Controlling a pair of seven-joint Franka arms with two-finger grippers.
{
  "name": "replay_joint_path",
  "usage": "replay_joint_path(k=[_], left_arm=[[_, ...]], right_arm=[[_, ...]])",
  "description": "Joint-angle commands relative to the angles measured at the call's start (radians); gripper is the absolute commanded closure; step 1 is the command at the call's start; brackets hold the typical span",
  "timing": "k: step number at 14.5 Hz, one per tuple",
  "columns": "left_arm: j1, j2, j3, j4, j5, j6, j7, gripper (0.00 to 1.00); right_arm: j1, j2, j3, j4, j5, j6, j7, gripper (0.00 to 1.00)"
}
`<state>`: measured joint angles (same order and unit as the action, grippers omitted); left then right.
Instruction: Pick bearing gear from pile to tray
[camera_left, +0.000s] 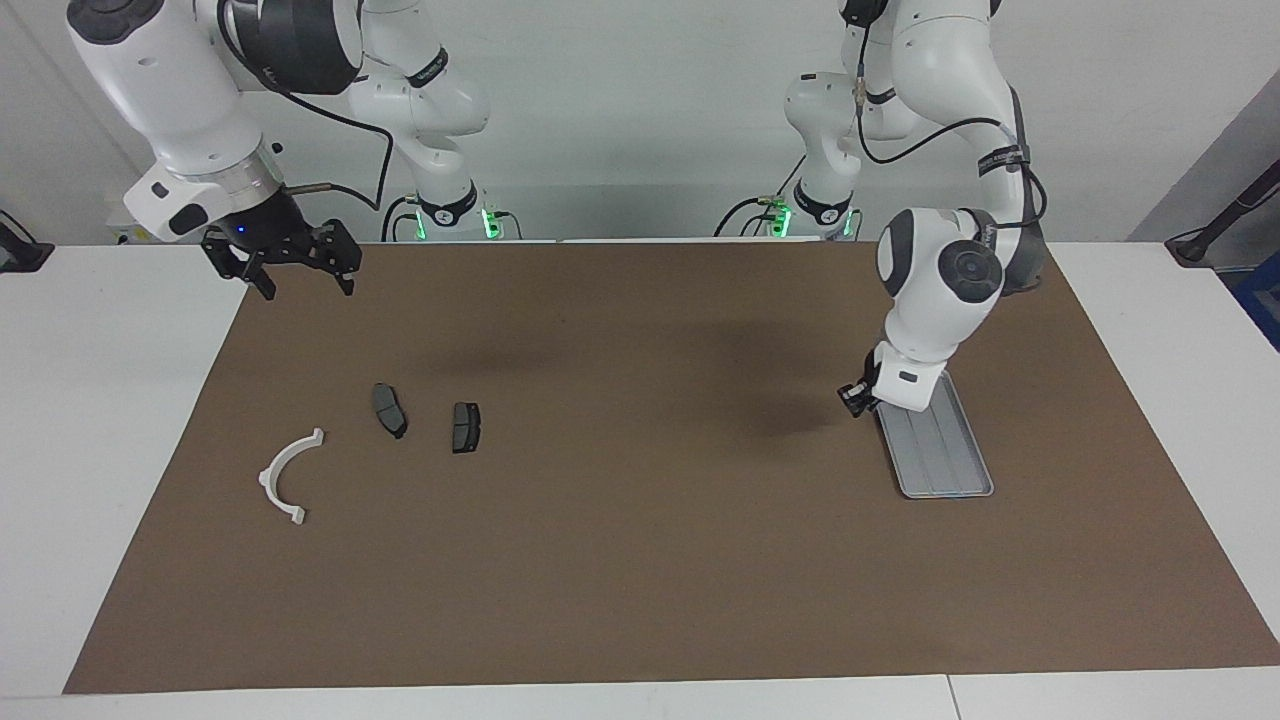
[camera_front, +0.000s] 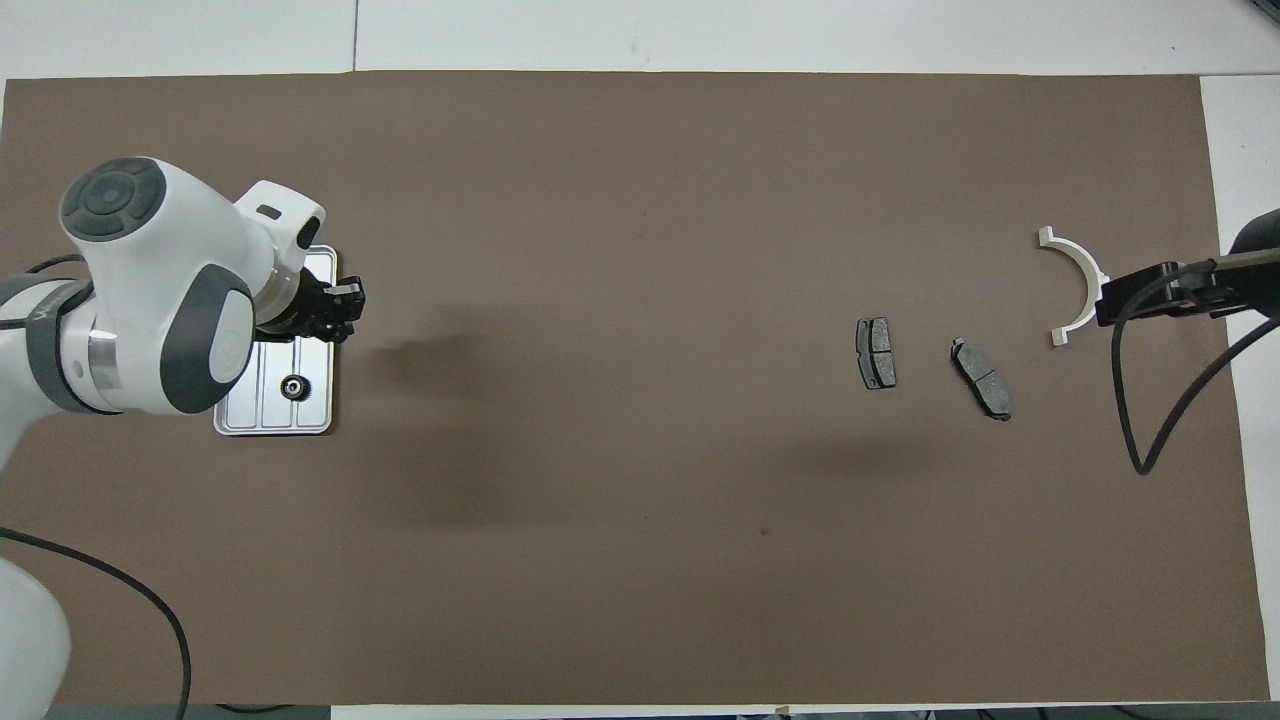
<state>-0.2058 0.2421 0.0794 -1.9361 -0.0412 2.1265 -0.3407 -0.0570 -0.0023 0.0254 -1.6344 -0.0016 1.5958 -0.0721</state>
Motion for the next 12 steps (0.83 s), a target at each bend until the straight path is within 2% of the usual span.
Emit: replay_joint_path(k=[1,4,6,12], left_arm=[[0.037,-0.020,-0.013,-0.081,-0.002,0.119,0.083,1.00],[0.055,-0.007,-0.012,-0.083,-0.002,0.144,0.138,1.00],[0.091,-0.006,-0.013,-0.083,-0.002,0.150,0.169,1.00],[0.109,0.011,-0.013,-0.133,-0.002,0.250,0.170,0.99]], right_arm=[[-0.014,-0.024,0.010,-0.033,-0.017,0.032,-0.022,0.00],[-0.004,-0.025,0.010,-0.033,-0.076,0.041,-0.022,0.00],[-0.004,-0.025,0.011,-0.035,-0.077,0.041,-0.022,0.00],[-0.012,-0.025,0.011,-0.035,-0.074,0.038,-0.026,0.00]])
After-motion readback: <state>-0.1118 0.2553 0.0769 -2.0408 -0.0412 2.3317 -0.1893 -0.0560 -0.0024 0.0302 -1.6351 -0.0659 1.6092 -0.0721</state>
